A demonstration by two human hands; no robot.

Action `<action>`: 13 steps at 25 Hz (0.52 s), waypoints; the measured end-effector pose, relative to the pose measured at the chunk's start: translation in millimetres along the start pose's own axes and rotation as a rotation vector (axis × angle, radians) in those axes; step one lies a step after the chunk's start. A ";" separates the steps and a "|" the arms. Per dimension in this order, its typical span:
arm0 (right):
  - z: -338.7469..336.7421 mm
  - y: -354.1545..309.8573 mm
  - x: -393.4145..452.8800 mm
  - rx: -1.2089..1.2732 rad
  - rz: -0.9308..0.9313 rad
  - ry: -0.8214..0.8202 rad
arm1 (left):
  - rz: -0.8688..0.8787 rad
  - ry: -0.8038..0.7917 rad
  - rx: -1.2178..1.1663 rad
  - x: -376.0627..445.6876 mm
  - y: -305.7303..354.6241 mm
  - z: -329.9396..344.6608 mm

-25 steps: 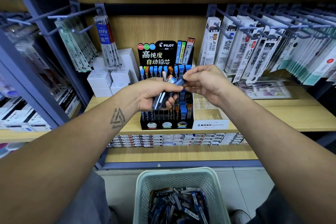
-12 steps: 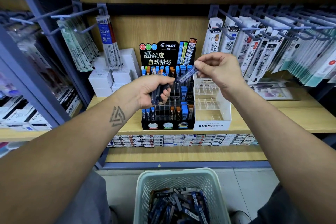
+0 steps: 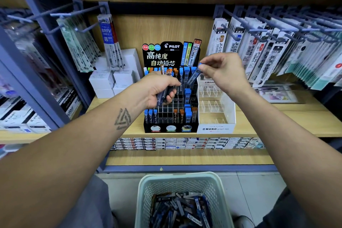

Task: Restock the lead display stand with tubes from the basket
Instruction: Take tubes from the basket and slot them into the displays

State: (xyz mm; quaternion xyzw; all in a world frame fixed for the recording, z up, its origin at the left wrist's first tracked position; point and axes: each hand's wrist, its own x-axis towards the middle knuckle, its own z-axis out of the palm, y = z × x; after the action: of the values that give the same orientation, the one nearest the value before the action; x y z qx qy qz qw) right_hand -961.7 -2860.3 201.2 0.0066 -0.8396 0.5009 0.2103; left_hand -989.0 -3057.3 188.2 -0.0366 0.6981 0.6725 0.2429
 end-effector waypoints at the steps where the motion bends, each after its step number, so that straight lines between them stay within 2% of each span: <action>1: 1.5 0.4 1.2 -0.023 -0.028 0.046 | 0.003 0.007 0.006 0.5 0.6 0.3; 4: 9.2 1.0 3.1 -0.129 -0.097 0.061 | 0.005 0.027 0.018 2.3 0.7 0.0; 10: 23.3 3.6 2.5 -0.369 -0.168 -0.067 | 0.011 0.030 0.024 1.8 2.9 -2.7; 13: 20.4 -2.2 6.1 -0.333 -0.195 0.013 | 0.011 0.033 0.026 1.3 3.2 -2.8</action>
State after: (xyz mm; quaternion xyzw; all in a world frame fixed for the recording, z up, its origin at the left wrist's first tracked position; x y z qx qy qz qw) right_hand -973.8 -2877.4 196.9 0.0495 -0.9049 0.3322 0.2614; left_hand -992.1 -3059.3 190.6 -0.0407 0.7110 0.6639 0.2283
